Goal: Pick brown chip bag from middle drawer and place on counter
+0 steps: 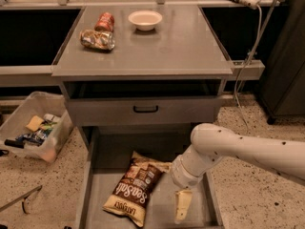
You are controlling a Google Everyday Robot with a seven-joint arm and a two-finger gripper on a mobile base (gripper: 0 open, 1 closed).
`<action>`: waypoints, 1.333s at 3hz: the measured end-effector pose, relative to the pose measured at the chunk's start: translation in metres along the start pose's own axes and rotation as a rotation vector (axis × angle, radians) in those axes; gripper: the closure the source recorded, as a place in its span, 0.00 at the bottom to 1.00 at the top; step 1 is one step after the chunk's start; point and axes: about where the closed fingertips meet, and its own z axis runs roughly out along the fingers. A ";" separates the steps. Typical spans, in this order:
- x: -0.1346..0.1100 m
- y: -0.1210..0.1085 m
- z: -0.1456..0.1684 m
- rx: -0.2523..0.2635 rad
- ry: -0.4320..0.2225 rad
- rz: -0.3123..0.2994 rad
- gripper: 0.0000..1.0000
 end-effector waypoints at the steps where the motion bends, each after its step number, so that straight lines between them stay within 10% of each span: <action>1: -0.025 -0.012 0.025 -0.025 -0.041 -0.097 0.00; 4: -0.069 -0.046 0.081 0.011 0.003 -0.264 0.00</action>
Offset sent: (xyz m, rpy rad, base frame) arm 0.0000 0.1079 -0.0302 0.1525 -0.0301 0.3152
